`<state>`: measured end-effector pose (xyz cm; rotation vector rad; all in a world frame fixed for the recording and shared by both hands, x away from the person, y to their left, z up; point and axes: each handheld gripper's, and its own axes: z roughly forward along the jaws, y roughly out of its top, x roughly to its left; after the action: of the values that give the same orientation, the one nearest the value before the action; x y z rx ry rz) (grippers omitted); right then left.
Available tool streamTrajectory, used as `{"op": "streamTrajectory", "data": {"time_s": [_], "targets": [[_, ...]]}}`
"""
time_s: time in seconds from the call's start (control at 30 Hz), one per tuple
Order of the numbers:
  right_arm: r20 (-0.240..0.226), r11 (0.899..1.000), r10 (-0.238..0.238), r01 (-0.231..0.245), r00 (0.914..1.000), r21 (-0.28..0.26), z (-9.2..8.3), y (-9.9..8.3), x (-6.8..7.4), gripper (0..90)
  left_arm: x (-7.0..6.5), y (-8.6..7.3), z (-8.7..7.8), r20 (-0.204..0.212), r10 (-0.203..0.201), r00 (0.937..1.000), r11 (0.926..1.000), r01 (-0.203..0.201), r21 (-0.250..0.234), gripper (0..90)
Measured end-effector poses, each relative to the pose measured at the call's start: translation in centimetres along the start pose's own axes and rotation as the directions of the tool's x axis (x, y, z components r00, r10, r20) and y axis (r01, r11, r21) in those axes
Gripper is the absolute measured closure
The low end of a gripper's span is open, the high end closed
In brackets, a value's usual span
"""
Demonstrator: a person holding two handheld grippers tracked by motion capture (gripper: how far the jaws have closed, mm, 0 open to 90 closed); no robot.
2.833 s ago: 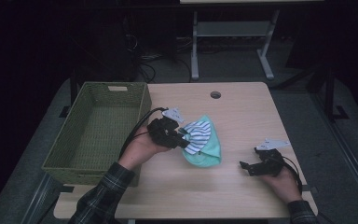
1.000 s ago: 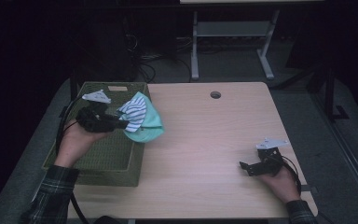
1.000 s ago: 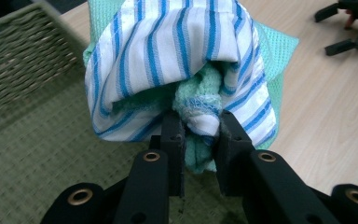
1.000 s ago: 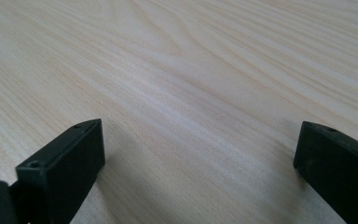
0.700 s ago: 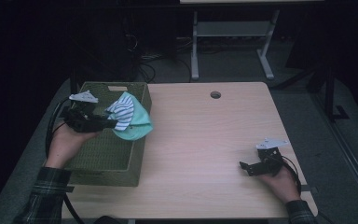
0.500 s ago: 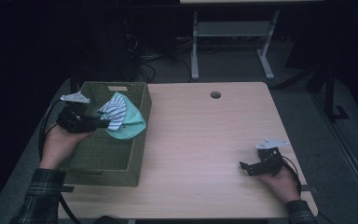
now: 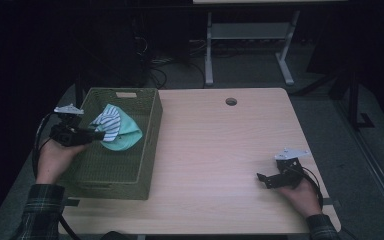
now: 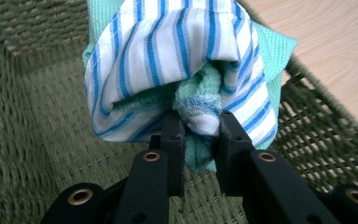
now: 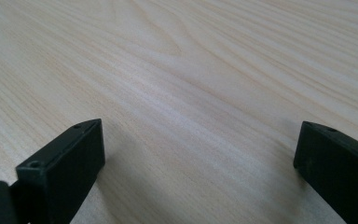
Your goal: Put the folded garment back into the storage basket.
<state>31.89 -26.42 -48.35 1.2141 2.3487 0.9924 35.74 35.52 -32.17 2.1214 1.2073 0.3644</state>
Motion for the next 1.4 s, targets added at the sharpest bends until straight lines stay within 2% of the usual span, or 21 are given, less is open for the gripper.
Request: {"op": "streamTrajectory", "data": {"time_s": [0.33, 0.63, 0.83, 1.07, 1.1, 1.23, 1.3, 1.37, 1.4], "targets": [[0.000, 1.000, 0.000, 0.000, 1.0000, 0.000, 0.0, 0.0, 0.0, 1.4, 0.5, -0.8, 2.3, 0.001, -0.022, 0.9998, 0.9992, 0.022, 0.032, 75.1], [0.000, 1.000, 0.001, -0.001, 1.0000, 0.000, 0.0, 0.0, 0.0, 1.4, 1.2, -1.4, 4.7, -0.006, -0.035, 0.9994, 0.9955, 0.036, 0.088, 75.1], [0.000, 1.000, 0.000, 0.000, 1.0000, 0.000, 0.0, 0.0, 0.0, 1.4, 1.7, -2.3, 6.3, -0.006, -0.048, 0.9988, 0.9894, 0.048, 0.137, 75.0], [0.000, 1.000, 0.001, -0.001, 1.0000, 0.000, 0.0, 0.0, 0.0, 1.4, 2.0, -2.8, 7.3, -0.007, -0.044, 0.9990, 0.9837, 0.044, 0.174, 74.1], [0.000, 1.000, 0.000, 0.000, 1.0000, 0.000, 0.0, 0.0, 0.0, 1.4, 2.0, -2.9, 7.5, -0.002, -0.036, 0.9993, 0.9792, 0.036, 0.200, 73.9], [0.000, 1.000, 0.000, 0.000, 1.0000, -0.001, 0.0, 0.0, 0.0, 1.4, 1.9, -3.1, 8.1, -0.004, -0.032, 0.9995, 0.9707, 0.032, 0.238, 72.9], [0.000, 1.000, 0.000, 0.000, 1.0000, 0.000, 0.0, 0.0, 0.0, 1.4, 1.9, -3.1, 8.2, -0.002, -0.044, 0.9990, 0.9704, 0.044, 0.238, 72.4], [0.000, 1.000, 0.000, 0.000, 1.0000, 0.000, 0.0, 0.0, 0.0, 1.4, 2.1, -3.2, 8.3, -0.001, -0.035, 0.9994, 0.9681, 0.034, 0.248, 71.7], [0.000, 1.000, 0.001, -0.001, 1.0000, 0.000, 0.0, 0.0, 0.0, 1.4, 2.0, -3.2, 8.3, -0.003, -0.048, 0.9988, 0.9693, 0.047, 0.241, 71.0]]}}
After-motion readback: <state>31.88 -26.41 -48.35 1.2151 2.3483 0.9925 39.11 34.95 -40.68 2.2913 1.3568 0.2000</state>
